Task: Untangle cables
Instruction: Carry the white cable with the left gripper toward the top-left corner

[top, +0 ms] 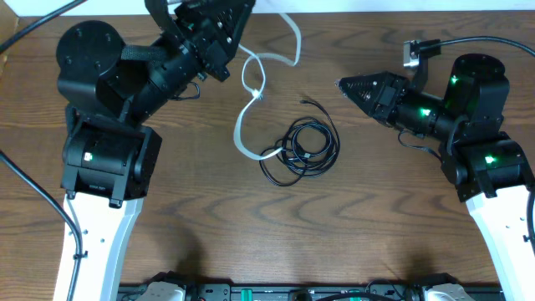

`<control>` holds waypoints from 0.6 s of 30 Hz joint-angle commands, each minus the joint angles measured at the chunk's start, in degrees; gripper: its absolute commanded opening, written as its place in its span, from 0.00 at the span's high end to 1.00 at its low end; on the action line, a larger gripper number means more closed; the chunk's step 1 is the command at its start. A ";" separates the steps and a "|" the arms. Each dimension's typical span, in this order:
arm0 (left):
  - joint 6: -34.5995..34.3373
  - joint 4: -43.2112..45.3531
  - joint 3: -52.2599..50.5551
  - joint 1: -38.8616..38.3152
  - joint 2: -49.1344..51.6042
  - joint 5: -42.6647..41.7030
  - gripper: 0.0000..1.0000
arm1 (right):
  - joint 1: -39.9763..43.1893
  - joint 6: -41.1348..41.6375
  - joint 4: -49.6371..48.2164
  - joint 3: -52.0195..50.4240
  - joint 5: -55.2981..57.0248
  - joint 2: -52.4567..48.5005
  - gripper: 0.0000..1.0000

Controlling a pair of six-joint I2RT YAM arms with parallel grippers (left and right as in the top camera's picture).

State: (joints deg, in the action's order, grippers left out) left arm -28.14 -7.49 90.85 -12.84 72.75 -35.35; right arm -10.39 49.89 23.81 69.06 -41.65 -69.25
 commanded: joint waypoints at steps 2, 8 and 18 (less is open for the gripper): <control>-0.94 0.28 1.44 0.31 0.17 7.15 0.93 | 0.50 -2.64 1.11 0.57 0.22 0.02 0.56; -4.28 0.35 1.66 0.57 4.35 10.38 0.93 | 0.50 -3.93 2.60 0.57 0.42 0.02 0.55; -6.58 -4.28 18.14 7.56 22.82 9.90 0.92 | 0.50 -5.46 4.81 0.57 1.03 0.02 0.56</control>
State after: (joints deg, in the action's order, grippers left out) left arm -33.89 -10.96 102.59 -7.66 91.35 -26.33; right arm -10.39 46.11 28.29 69.06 -41.08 -69.25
